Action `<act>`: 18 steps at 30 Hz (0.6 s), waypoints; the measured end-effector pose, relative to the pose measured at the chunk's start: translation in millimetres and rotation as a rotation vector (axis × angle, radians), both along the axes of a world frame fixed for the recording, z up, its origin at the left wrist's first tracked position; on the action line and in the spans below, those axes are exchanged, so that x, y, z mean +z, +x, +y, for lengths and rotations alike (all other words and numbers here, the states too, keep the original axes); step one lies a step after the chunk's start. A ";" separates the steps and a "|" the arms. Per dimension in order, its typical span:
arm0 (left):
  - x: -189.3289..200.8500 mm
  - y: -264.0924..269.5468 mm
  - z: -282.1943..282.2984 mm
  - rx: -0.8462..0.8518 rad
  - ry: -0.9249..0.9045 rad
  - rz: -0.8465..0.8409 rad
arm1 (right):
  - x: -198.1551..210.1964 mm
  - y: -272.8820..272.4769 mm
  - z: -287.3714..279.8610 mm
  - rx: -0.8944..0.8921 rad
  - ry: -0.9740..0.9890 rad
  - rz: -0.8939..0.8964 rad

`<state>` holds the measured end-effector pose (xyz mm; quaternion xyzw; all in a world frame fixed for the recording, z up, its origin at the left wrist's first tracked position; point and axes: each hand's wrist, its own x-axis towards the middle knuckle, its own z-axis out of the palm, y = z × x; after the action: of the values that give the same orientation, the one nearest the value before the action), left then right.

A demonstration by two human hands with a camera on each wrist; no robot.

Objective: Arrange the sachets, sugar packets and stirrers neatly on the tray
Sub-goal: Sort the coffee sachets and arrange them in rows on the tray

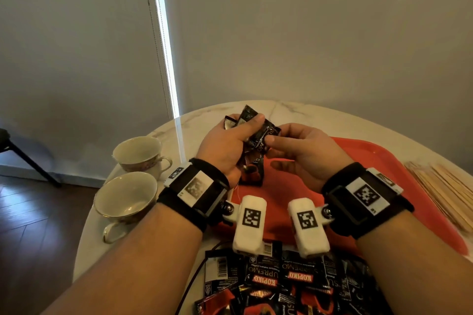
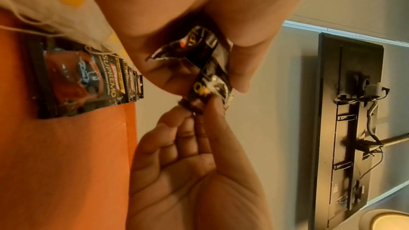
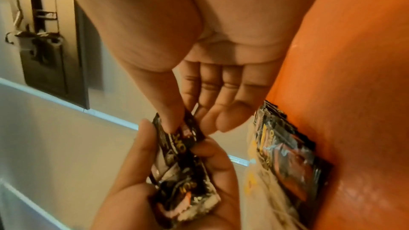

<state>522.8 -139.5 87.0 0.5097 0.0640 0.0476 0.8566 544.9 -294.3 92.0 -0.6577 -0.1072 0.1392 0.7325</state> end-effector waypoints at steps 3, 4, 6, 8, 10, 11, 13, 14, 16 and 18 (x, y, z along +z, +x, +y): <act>0.1 1.5 0.6 0.029 0.046 0.018 | -1.3 7.8 -5.7 -0.098 0.135 -0.006; -0.8 2.0 0.1 0.035 0.072 0.024 | -2.5 10.4 -7.8 -0.144 0.144 -0.024; -2.9 2.0 -2.7 0.035 0.109 0.037 | -6.5 14.5 -9.4 -0.221 0.155 -0.066; -4.3 2.0 -5.1 0.035 0.104 0.064 | -8.8 15.5 -8.0 -0.246 0.175 -0.111; -5.4 3.4 -4.6 0.046 0.059 0.106 | -8.5 14.5 -6.6 -0.226 0.221 -0.131; -5.8 4.7 -2.8 0.048 0.015 0.127 | -7.6 13.9 -6.1 -0.207 0.258 -0.126; -5.3 6.8 0.8 0.033 -0.065 0.140 | -6.9 14.1 -6.5 -0.172 0.292 -0.134; -5.2 7.3 1.9 0.024 -0.082 0.131 | -6.3 13.9 -6.6 -0.161 0.286 -0.150; -4.9 6.6 1.8 0.019 -0.067 0.104 | -5.5 14.2 -6.6 -0.159 0.282 -0.167; -6.0 6.2 1.3 0.016 -0.006 0.065 | -5.4 15.3 -6.8 -0.166 0.301 -0.166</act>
<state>529.0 -138.2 81.0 0.5080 0.0960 0.0379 0.8551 560.1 -301.0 86.5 -0.5566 -0.1322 0.0059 0.8202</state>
